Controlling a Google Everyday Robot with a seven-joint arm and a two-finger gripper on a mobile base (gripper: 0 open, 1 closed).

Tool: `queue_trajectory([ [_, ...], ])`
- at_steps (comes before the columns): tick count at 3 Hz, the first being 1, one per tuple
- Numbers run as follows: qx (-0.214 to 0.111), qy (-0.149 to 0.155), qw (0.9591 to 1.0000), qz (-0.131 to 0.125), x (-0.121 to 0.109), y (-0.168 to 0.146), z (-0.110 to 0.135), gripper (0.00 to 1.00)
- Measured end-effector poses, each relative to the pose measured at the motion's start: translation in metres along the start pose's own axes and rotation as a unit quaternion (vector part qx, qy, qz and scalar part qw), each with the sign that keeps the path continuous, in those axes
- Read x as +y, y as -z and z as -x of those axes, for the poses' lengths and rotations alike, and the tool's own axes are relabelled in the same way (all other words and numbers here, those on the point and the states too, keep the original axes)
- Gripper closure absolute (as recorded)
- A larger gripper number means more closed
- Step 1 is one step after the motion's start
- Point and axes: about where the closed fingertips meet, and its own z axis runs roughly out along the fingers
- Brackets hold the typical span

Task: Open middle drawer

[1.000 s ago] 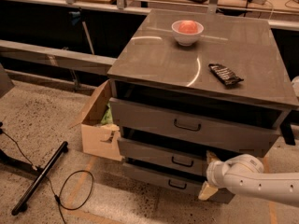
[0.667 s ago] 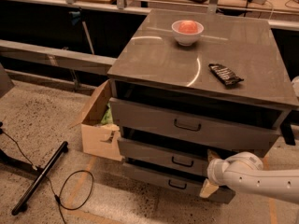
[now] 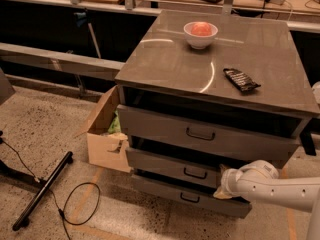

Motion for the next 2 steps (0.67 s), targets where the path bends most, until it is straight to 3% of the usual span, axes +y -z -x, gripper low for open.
queue_trajectory([
  [1,0.003,0.002,0.9999,0.013,0.0120,0.0040,-0.0013,0.65],
  [2,0.003,0.002,0.9999,0.013,0.0101,0.0094,0.0002,0.88],
])
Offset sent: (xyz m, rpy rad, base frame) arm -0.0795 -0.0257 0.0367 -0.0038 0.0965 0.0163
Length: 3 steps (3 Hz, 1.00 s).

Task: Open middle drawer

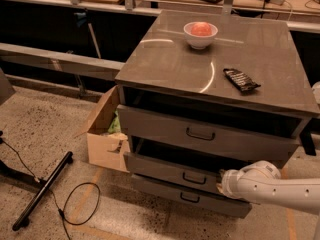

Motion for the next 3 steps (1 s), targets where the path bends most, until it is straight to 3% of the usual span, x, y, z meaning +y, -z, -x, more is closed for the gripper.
queue_trajectory([
  [1,0.000,0.000,1.0000,0.000,-0.001,0.004,0.001,0.89],
  [2,0.000,0.000,1.0000,0.000,-0.002,0.005,0.002,0.67],
  [3,0.006,0.001,1.0000,0.005,0.007,0.029,0.001,0.36],
])
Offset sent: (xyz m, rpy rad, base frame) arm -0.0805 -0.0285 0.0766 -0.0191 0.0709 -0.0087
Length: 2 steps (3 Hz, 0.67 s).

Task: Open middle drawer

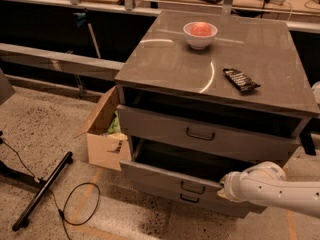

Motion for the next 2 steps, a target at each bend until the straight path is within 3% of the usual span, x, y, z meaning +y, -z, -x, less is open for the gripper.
queue_trajectory([
  [1,0.008,0.004,1.0000,0.005,0.008,0.034,-0.001,0.46],
  [2,0.011,0.010,0.9999,0.001,0.005,0.065,0.002,0.70],
])
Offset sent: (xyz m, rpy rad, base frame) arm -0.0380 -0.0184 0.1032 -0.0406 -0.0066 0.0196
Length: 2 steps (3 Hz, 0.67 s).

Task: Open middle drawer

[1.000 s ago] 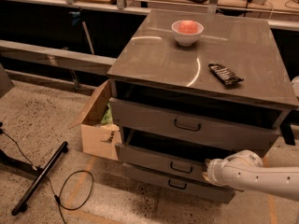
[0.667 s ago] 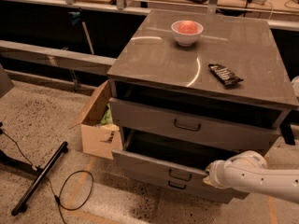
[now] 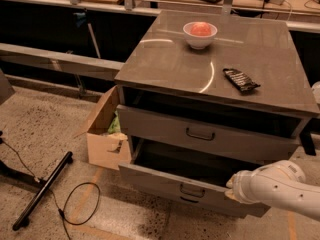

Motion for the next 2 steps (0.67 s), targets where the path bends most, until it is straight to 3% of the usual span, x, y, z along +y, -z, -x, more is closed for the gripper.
queue_trajectory([
  [1,-0.003,0.001,0.9998,-0.020,-0.014,0.028,0.004,0.92],
  [2,0.000,0.003,0.9991,-0.043,-0.031,0.040,0.005,1.00],
])
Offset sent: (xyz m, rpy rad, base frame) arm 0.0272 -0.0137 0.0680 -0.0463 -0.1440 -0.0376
